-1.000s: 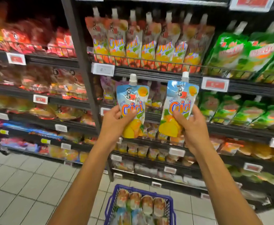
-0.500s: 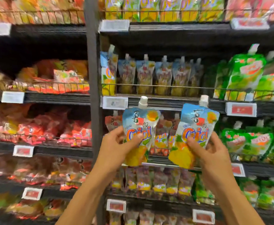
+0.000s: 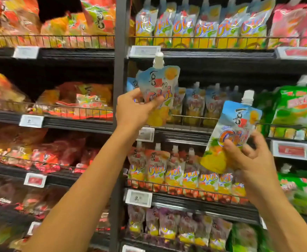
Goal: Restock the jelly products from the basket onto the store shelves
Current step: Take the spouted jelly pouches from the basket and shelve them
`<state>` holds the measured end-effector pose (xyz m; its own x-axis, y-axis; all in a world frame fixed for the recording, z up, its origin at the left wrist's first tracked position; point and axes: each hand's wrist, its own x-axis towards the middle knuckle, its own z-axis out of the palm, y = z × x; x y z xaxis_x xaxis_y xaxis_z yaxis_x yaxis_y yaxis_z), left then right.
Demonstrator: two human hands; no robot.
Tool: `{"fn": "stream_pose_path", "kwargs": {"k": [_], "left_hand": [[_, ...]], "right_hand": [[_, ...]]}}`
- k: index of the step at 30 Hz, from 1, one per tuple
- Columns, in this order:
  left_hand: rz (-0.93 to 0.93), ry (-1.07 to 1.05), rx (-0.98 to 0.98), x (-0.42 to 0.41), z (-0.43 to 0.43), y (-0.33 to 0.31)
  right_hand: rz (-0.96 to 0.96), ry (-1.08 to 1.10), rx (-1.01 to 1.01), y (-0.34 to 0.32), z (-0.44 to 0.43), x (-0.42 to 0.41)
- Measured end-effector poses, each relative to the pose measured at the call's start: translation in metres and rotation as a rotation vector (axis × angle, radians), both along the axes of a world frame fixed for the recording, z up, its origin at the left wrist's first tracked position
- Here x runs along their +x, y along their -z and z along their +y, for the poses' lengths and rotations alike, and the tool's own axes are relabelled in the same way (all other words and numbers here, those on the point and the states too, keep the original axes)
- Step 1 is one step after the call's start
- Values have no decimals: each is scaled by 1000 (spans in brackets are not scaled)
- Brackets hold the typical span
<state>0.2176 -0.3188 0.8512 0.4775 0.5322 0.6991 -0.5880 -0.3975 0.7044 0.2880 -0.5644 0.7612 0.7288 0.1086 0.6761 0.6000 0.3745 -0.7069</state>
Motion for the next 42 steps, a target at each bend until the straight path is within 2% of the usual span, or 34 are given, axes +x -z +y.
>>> {"fn": "stream_pose_path", "kwargs": {"k": [4, 11, 16, 23, 31, 35, 42], "left_hand": [[-42, -174, -24, 26, 17, -21], [41, -387, 40, 61, 31, -18], [81, -483, 158, 66, 36, -8], [151, -633, 260, 63, 44, -7], [149, -669, 332, 51, 47, -1], [103, -609, 337, 41, 42, 12], [182, -383, 329, 40, 17, 57]], "right_hand": [[-13, -13, -16, 1, -3, 3], [-34, -52, -5, -13, 13, 2], [-133, 46, -4, -49, 36, 12], [-171, 162, -1, -98, 75, 34], [-225, 307, -114, -124, 125, 54], [-183, 326, -222, -127, 140, 63], [-193, 388, -535, -117, 154, 63]]}}
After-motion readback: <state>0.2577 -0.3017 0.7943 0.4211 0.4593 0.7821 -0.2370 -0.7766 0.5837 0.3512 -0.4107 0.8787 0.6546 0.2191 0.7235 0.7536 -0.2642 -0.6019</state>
